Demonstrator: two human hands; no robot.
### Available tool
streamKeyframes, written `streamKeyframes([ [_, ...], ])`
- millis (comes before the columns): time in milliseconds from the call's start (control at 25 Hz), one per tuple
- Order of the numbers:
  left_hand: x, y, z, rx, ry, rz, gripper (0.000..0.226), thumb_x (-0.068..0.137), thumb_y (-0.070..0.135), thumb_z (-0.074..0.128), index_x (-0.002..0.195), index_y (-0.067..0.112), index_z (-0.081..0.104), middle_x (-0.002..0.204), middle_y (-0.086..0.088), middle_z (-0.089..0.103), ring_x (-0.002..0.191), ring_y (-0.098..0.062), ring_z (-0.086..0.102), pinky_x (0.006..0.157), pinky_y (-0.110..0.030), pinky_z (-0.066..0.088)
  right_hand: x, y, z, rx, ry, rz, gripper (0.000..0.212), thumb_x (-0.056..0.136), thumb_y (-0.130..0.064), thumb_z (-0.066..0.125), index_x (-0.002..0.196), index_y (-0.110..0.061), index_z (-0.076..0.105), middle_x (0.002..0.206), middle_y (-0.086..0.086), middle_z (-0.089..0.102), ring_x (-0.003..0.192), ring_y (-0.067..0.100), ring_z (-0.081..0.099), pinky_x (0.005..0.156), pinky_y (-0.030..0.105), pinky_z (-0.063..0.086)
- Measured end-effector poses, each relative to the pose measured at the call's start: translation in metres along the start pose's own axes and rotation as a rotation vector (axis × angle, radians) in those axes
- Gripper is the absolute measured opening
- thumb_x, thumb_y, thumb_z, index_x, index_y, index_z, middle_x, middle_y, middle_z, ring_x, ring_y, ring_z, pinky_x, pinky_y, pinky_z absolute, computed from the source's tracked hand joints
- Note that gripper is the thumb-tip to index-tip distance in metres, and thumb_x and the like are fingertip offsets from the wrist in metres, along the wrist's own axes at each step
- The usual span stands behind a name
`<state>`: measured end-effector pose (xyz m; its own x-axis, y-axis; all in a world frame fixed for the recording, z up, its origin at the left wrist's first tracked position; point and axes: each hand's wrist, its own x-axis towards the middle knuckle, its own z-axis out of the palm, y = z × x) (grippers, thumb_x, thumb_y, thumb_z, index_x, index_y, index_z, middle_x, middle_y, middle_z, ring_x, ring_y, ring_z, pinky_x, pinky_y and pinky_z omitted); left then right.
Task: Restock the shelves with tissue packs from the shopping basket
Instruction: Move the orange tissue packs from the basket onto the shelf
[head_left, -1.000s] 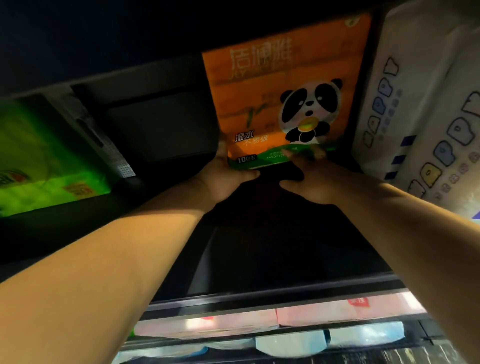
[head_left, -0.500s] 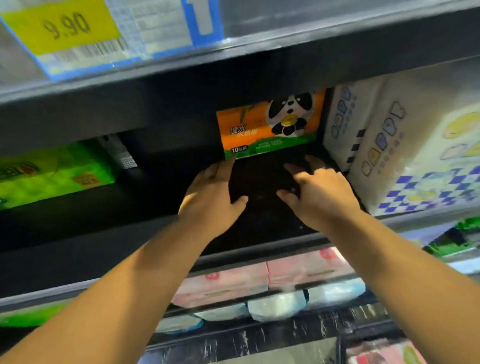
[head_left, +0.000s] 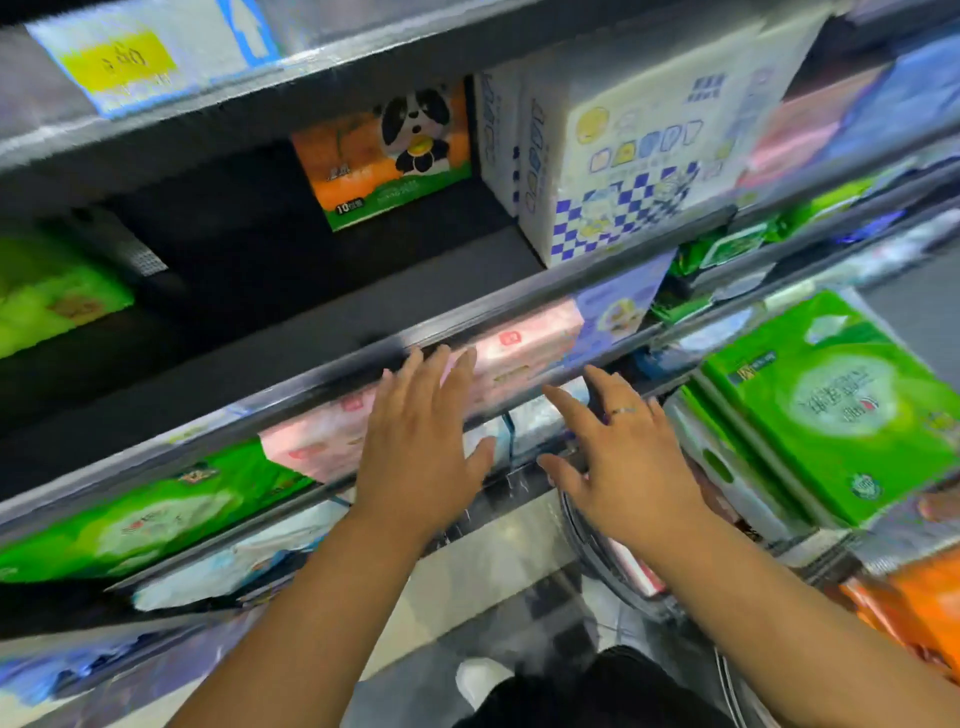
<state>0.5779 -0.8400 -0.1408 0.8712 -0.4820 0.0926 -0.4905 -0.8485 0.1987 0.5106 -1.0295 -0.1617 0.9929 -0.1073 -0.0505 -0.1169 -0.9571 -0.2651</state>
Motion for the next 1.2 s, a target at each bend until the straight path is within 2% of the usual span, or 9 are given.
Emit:
streamKeyframes([
  [80,-0.018,0.032,0.009,-0.05,-0.062,0.016,0.076,0.086,0.05,0.054,0.15,0.02,0.025,0.154,-0.008,0.031,0.143,-0.032,0.024,0.117,-0.045,0.011,-0.038,0.026,-0.003,-0.033,-0.03,0.065,0.068,0.077,-0.061,0.043,0.136,-0.027,0.052,0.141,0.021,0.048,0.126,0.042,0.05,0.095,0.062,0.044],
  [200,-0.038,0.083,0.029,-0.035,-0.12,0.111,0.076,0.088,0.058,0.039,0.151,0.018,0.024,0.155,-0.008,0.03,0.144,-0.03,0.024,0.119,-0.048,0.015,-0.092,0.066,-0.007,-0.033,-0.069,0.16,0.067,0.076,-0.058,0.05,0.136,-0.028,0.05,0.14,0.022,0.048,0.124,0.043,0.05,0.095,0.061,0.044],
  [400,-0.063,0.183,0.067,-0.083,-0.271,0.291,0.076,0.089,0.056,0.043,0.152,0.02,0.02,0.157,-0.006,0.027,0.146,-0.028,0.018,0.119,-0.044,0.007,-0.181,0.143,-0.011,-0.022,-0.102,0.286,0.071,0.074,-0.053,0.073,0.135,-0.025,0.054,0.138,0.023,0.049,0.124,0.045,0.05,0.096,0.06,0.044],
  [640,-0.072,0.314,0.118,-0.026,-0.36,0.509,0.076,0.083,0.056,0.039,0.145,0.014,0.037,0.145,-0.012,0.045,0.134,-0.035,0.041,0.112,-0.05,0.026,-0.292,0.248,-0.006,0.037,-0.156,0.562,0.07,0.087,-0.058,0.054,0.148,-0.033,0.032,0.158,0.015,0.022,0.144,0.037,0.021,0.112,0.056,0.026],
  [720,-0.077,0.36,0.139,-0.024,-0.395,0.589,0.076,0.082,0.056,0.04,0.144,0.013,0.038,0.143,-0.013,0.046,0.132,-0.035,0.042,0.112,-0.052,0.029,-0.324,0.276,-0.003,0.07,-0.153,0.632,0.07,0.085,-0.058,0.055,0.147,-0.033,0.035,0.156,0.017,0.026,0.143,0.039,0.025,0.11,0.058,0.029],
  [840,-0.084,0.419,0.169,-0.015,-0.461,0.688,0.08,0.082,0.059,0.038,0.149,0.016,0.028,0.149,-0.01,0.039,0.138,-0.033,0.034,0.113,-0.051,0.028,-0.363,0.311,0.007,0.137,-0.104,0.733,0.071,0.072,-0.049,0.074,0.136,-0.026,0.053,0.143,0.022,0.045,0.128,0.045,0.046,0.095,0.065,0.042],
  [960,-0.091,0.462,0.204,-0.031,-0.512,0.736,0.079,0.082,0.058,0.039,0.147,0.012,0.035,0.145,-0.014,0.044,0.134,-0.036,0.04,0.11,-0.052,0.033,-0.391,0.344,0.02,0.174,-0.064,0.841,0.067,0.072,-0.05,0.072,0.131,-0.021,0.059,0.136,0.023,0.052,0.121,0.045,0.053,0.09,0.061,0.047],
  [1080,-0.093,0.487,0.244,-0.025,-0.547,0.789,0.078,0.082,0.054,0.048,0.146,0.01,0.036,0.144,-0.017,0.045,0.134,-0.038,0.04,0.111,-0.052,0.032,-0.41,0.376,0.047,0.181,-0.055,0.951,0.065,0.084,-0.052,0.061,0.142,-0.026,0.046,0.148,0.019,0.039,0.135,0.039,0.039,0.104,0.055,0.038],
  [1200,-0.092,0.498,0.3,0.022,-0.629,0.836,0.08,0.087,0.05,0.055,0.151,0.013,0.024,0.151,-0.015,0.035,0.14,-0.034,0.03,0.116,-0.046,0.023,-0.421,0.395,0.094,0.27,-0.095,1.063,0.071,0.087,-0.051,0.06,0.149,-0.029,0.033,0.156,0.015,0.025,0.143,0.035,0.025,0.111,0.053,0.028],
])
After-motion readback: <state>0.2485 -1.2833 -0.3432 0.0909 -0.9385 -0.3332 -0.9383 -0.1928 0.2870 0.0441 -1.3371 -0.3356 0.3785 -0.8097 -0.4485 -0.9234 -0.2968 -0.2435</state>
